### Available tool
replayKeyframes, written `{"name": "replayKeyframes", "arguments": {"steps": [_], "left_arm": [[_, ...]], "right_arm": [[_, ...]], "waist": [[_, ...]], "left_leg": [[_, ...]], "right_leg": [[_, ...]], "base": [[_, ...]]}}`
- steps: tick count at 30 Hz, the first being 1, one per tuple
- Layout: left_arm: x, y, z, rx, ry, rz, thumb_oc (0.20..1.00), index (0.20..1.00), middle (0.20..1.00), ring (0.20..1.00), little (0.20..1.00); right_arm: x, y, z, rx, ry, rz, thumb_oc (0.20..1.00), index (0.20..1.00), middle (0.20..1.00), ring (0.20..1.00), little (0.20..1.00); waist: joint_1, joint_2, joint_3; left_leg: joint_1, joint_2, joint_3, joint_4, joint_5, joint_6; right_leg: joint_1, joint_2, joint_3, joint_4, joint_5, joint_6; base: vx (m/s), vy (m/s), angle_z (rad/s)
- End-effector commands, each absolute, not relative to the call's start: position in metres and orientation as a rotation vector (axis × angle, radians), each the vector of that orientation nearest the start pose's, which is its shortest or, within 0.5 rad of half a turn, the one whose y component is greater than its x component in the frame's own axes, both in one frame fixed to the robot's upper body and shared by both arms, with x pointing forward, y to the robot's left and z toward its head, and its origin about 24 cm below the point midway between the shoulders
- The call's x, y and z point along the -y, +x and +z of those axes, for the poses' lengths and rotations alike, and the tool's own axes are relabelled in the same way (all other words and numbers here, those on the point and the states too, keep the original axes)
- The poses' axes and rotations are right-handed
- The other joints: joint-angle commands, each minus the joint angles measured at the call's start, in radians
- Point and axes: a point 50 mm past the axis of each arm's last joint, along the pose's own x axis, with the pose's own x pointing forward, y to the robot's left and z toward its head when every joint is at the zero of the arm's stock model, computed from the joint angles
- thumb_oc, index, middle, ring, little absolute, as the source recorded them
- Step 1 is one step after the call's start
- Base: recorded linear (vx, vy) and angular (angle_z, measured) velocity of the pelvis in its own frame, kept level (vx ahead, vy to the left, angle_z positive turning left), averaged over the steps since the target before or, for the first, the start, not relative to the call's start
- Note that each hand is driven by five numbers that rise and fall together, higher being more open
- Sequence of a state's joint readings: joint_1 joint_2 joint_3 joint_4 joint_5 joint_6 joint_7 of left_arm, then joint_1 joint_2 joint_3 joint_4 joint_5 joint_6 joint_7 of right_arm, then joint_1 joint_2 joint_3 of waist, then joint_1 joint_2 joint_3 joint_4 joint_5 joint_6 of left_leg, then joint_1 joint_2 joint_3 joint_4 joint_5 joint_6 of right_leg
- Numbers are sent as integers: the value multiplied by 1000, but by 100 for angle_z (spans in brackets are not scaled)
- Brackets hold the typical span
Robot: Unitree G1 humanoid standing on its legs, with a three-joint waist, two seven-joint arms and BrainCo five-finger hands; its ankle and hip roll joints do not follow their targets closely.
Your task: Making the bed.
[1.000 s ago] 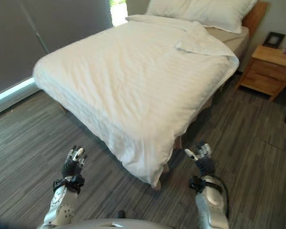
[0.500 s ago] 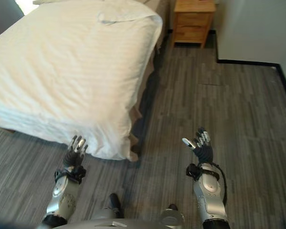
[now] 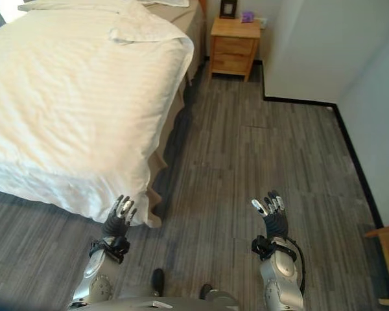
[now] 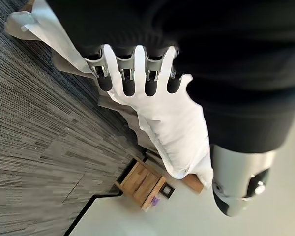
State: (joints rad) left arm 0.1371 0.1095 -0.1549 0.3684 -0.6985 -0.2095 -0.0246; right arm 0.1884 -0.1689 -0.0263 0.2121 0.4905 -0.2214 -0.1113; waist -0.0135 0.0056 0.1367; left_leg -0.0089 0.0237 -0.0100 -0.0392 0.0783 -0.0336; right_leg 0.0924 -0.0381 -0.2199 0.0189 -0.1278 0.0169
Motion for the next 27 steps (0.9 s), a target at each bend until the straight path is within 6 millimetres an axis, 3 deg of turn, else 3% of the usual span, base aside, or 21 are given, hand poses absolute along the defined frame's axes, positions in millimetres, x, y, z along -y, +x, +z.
{"name": "replayKeyframes", "arguments": {"steps": [1,3,4,6,9,12,13,14,15,17,22,23,26,27], "left_arm": [[-176,217,-32,-185,-482,64,1000,1000,1000,1000,1000],[-179,213,-37,-201,-497,98,1000,1000,1000,1000,1000],[-246,204,-31,-192,-255,342,1000,1000,1000,1000,1000],[-240,216,-21,-145,-295,317,1000,1000,1000,1000,1000],[-244,214,-24,-158,-287,322,1000,1000,1000,1000,1000],[-245,215,-29,-203,-238,299,1000,1000,1000,1000,1000],[-245,213,-30,-210,-222,284,1000,1000,1000,1000,1000],[-247,210,-31,-220,-210,284,1000,1000,1000,1000,1000],[-249,208,-33,-227,-209,293,1000,1000,1000,1000,1000],[-248,208,-34,-229,-219,296,1000,1000,1000,1000,1000],[-247,210,-33,-209,-285,312,1000,1000,1000,1000,1000],[-241,211,-35,-217,-312,295,1000,1000,1000,1000,1000],[-226,214,-39,-230,-382,256,1000,1000,1000,1000,1000],[-218,213,-40,-230,-418,240,1000,1000,1000,1000,1000]], "right_arm": [[211,210,-1,-43,313,-244,1000,1000,1000,1000,1000],[206,208,-3,-48,355,-225,1000,1000,1000,1000,1000],[239,181,-34,-247,272,-249,1000,1000,1000,1000,1000],[229,194,-27,-188,370,-243,1000,1000,1000,1000,1000],[214,204,-22,-178,357,-148,1000,1000,1000,1000,1000],[211,204,-21,-176,381,-140,1000,1000,1000,1000,1000],[213,201,-22,-176,395,-151,1000,1000,1000,1000,1000],[214,198,-24,-180,391,-156,1000,1000,1000,1000,1000],[215,195,-28,-207,342,-161,1000,1000,1000,1000,1000],[215,196,-28,-215,321,-155,1000,1000,1000,1000,1000],[220,199,-21,-187,293,-131,1000,1000,1000,1000,1000],[229,196,-19,-175,281,-152,1000,1000,1000,1000,1000],[241,191,-24,-199,291,-210,1000,1000,1000,1000,1000],[243,189,-29,-212,348,-244,1000,1000,1000,1000,1000]], "waist": [[5,-44,-21],[7,-46,-33],[-27,-18,-73],[-24,-27,-74],[-13,-37,-41],[-30,-40,-17],[-30,-35,-20],[-26,-32,-21],[-11,-33,-25],[-8,-38,-26],[3,-53,-22],[-10,-61,-10],[-24,-62,11],[-16,-62,20]], "left_leg": [[1,-53,-13,42,-40,3],[26,-53,-14,23,-42,7],[140,76,88,11,-118,-41],[124,51,43,5,-108,-30],[112,32,43,23,-119,-3],[98,28,7,8,-100,4],[100,34,5,-6,-93,1],[99,42,10,-14,-88,-1],[98,52,27,-37,-76,-12],[97,56,35,-39,-74,-18],[71,118,34,6,-53,-62],[39,153,29,89,-52,-77],[-4,148,26,197,-41,-79],[-13,114,-15,226,-37,-80]], "right_leg": [[1,-21,39,-62,108,76],[12,-23,41,-64,105,79],[-30,-58,29,2,107,115],[-38,-81,29,6,120,122],[-100,-107,46,109,130,133],[-142,-73,188,170,139,152],[-142,-93,193,164,146,157],[-136,-121,169,158,153,156],[-118,-175,92,127,175,158],[-109,-176,75,108,175,162],[-69,-120,91,29,123,137],[-44,-95,80,16,108,115],[-17,-86,52,7,102,87],[-9,-86,54,7,98,82]], "base": [[35,33,0],[45,36,-2],[-27,68,0],[-92,227,3],[-109,173,11],[-91,46,-3],[-29,-46,46],[-42,-156,49],[-40,-135,17],[-33,-136,-31],[9,-310,-19],[7,-417,9],[23,-285,39],[16,-99,26]]}}
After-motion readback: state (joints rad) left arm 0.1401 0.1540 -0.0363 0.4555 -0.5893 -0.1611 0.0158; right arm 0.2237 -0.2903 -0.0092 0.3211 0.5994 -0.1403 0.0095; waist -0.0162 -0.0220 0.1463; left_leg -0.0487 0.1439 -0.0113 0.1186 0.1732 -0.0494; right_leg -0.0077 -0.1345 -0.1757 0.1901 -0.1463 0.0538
